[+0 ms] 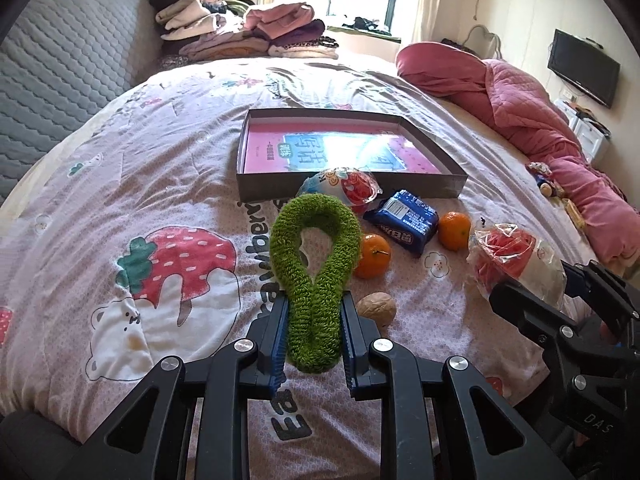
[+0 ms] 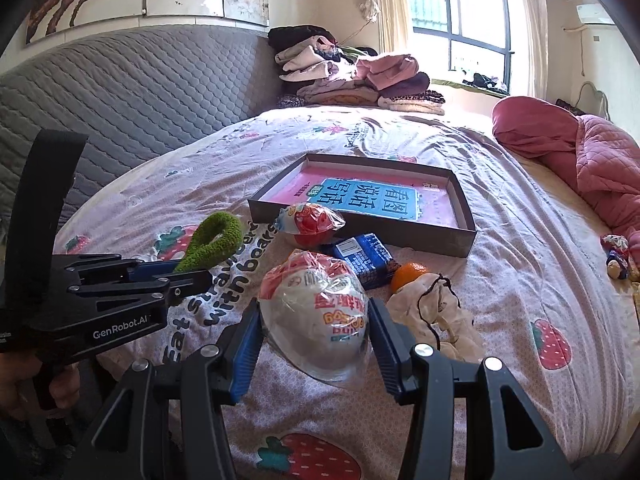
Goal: Organize objects
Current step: 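Carry the green ring and wrapped egg with both grippers over the tray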
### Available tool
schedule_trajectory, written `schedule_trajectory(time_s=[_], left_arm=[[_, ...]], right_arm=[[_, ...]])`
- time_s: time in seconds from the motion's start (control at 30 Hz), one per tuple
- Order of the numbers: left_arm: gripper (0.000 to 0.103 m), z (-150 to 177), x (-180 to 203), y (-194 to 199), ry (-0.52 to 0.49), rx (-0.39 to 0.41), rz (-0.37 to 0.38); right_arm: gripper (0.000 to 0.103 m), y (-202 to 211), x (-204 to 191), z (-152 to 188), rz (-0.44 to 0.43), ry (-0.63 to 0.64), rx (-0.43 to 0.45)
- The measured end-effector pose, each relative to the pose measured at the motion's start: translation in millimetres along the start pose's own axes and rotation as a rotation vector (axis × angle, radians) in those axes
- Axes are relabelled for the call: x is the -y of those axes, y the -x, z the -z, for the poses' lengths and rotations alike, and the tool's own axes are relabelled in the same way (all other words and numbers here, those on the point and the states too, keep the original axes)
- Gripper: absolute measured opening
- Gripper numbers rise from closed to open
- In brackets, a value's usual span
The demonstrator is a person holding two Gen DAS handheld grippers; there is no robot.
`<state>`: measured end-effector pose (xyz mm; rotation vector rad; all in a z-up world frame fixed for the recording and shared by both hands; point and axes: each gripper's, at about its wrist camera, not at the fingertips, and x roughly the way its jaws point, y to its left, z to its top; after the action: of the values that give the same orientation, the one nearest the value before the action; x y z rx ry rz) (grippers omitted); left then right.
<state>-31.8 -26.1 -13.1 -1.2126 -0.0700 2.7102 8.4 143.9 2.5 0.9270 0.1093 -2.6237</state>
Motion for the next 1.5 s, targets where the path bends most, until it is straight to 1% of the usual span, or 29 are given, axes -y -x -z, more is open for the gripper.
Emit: schedule_trajectory(time_s=[0.37, 0.6, 1.07, 1.5], left_arm=[[0.024, -15.2, 7.2, 25.0, -0.022, 0.062, 0.002], [0.024, -27.4, 9.2, 31.3, -0.027, 0.084, 0.007], [0.024, -53.3, 2.9, 28.3, -0.013, 0.114, 0.011], [0.024, -76.1, 6.0, 10.5, -0.016, 0.128, 0.015]], right_arm=[[0.051, 20.2, 7.8, -17.2, 0.011, 0.003, 0.062], [0.051, 21.5, 13.5, -28.7, 0.024, 0.015, 0.081], [0.051, 10.2, 26.3, -53.0, 0.036, 0.022, 0.117], [0.051, -3.8, 42.1, -74.3, 0.053, 0.021, 0.153]])
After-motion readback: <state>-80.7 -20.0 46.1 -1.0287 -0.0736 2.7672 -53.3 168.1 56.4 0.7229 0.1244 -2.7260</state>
